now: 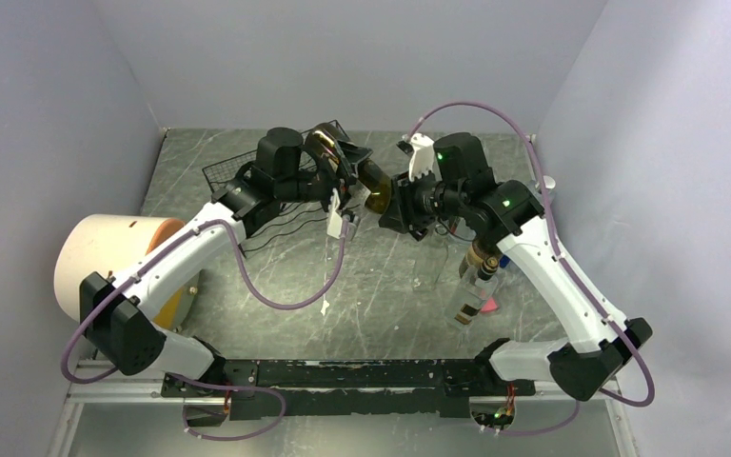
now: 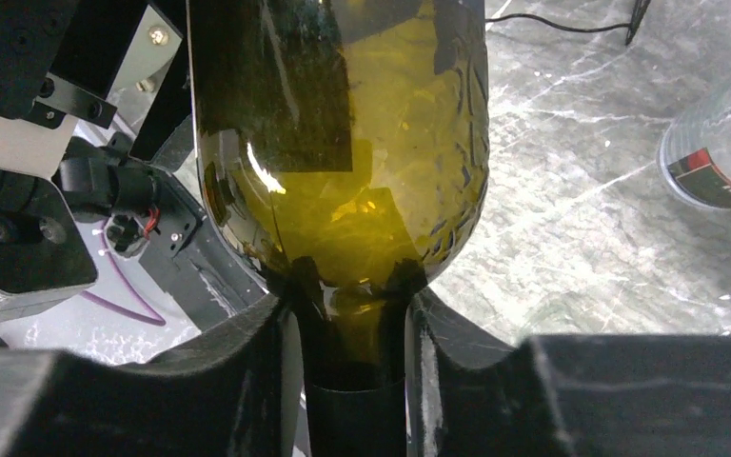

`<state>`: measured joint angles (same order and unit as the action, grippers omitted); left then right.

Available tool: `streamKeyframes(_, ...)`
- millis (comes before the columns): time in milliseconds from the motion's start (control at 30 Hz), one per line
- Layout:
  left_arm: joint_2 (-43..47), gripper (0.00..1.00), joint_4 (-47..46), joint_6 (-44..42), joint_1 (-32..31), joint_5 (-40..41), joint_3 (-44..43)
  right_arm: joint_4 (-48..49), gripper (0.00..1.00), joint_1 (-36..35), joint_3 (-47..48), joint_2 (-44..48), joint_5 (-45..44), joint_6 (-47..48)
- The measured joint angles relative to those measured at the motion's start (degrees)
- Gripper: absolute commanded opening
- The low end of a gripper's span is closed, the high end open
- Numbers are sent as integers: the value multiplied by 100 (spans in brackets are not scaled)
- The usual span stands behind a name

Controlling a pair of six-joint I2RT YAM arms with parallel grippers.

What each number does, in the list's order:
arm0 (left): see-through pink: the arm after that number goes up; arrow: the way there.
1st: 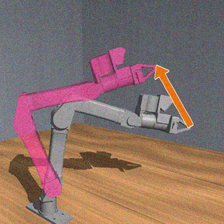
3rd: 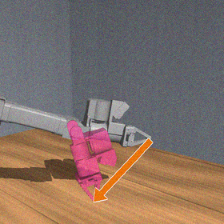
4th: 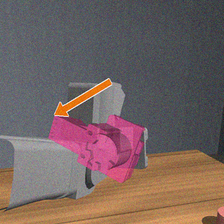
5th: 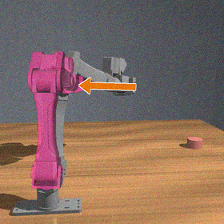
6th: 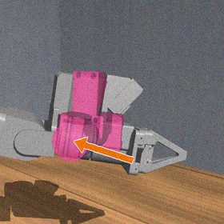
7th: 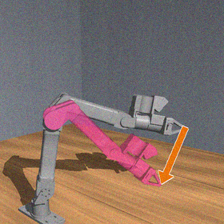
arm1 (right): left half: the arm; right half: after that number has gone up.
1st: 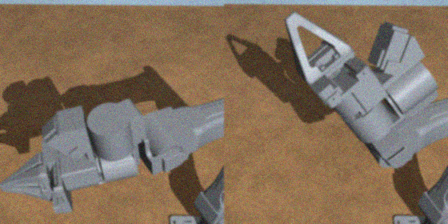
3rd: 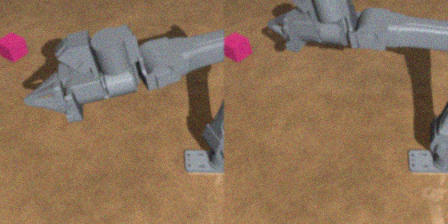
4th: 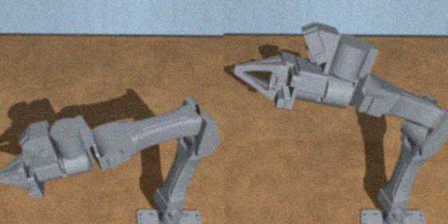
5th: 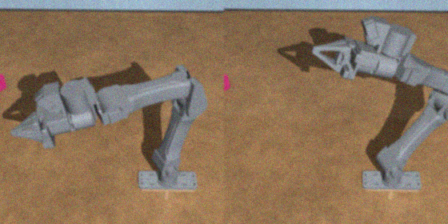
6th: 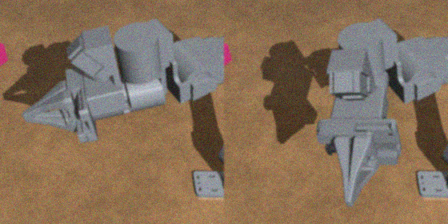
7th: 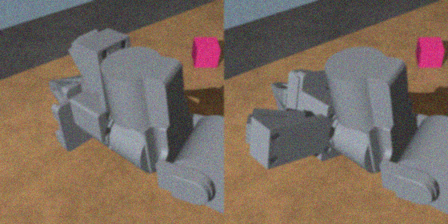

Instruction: Put the wine bottle on the wine rack

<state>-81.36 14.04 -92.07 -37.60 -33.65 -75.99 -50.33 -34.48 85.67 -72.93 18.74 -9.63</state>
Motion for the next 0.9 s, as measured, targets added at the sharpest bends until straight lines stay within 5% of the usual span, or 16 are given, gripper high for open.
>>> streamKeyframes(200,-13,11,-11,61,11,15,48,-35,0,-15,-83,46,-57,-96)
streamKeyframes(367,-13,50,-107,107,9,2,109,-28,0,-31,-103,61,-129,-109)
streamKeyframes(467,-13,63,-319,162,2,-37,232,-13,0,-37,-166,109,-201,-105)
streamKeyframes(533,-13,92,-433,219,-2,-94,297,-31,0,-44,-195,142,-247,-107)
streamKeyframes(567,-13,99,-481,247,-2,-122,315,-42,0,-50,-195,151,-275,-105)
streamKeyframes(900,-11,99,-1237,1239,-7,-372,330,-9,0,-46,-195,413,-1097,-330)
